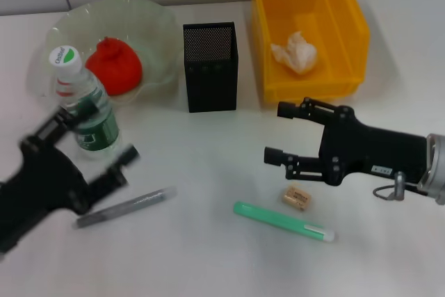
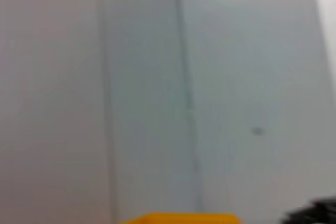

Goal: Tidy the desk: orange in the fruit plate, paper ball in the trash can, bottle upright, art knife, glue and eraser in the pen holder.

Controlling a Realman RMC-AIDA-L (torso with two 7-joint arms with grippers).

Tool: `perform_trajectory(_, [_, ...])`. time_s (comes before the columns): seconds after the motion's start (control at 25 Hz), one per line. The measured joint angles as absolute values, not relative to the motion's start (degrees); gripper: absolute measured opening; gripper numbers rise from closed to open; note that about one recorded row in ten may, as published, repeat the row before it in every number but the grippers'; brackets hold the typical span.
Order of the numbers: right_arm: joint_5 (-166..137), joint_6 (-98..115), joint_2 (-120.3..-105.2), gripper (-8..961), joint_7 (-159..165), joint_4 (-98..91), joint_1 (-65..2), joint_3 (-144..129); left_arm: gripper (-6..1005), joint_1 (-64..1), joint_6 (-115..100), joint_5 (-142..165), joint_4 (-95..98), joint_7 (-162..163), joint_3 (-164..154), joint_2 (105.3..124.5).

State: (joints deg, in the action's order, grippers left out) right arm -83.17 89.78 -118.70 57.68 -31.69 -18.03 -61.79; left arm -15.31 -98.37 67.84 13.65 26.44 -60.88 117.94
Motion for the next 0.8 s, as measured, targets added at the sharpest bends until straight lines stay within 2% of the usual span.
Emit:
perform_trajectory(0.28, [-92.1, 90.0, -117.73, 824, 75.9, -46.8, -17.7, -61.8, 797, -15.0, -98.3, 73.2, 13.7, 27.3, -63.0, 118.22])
perform_trajectory(0.44, [-108.0, 91.0, -117.78, 824, 101.9, -65.9, -19.4, -61.1, 796, -14.9, -97.2, 73.8, 13.8, 28.7, -64.0, 118.09])
perform_trajectory(0.48, [-108.0, 91.0, -117.78, 824, 101.9, -65.9, -19.4, -61.1, 796, -15.0, -96.7, 74.0, 13.8, 28.9, -64.0, 118.08])
perform_trajectory(0.8, [-128.4, 102.8, -118.04, 823, 129.1, -82.3, -30.1, -61.3, 795, -15.7, -93.9, 75.4, 13.9, 31.7, -64.1, 118.17])
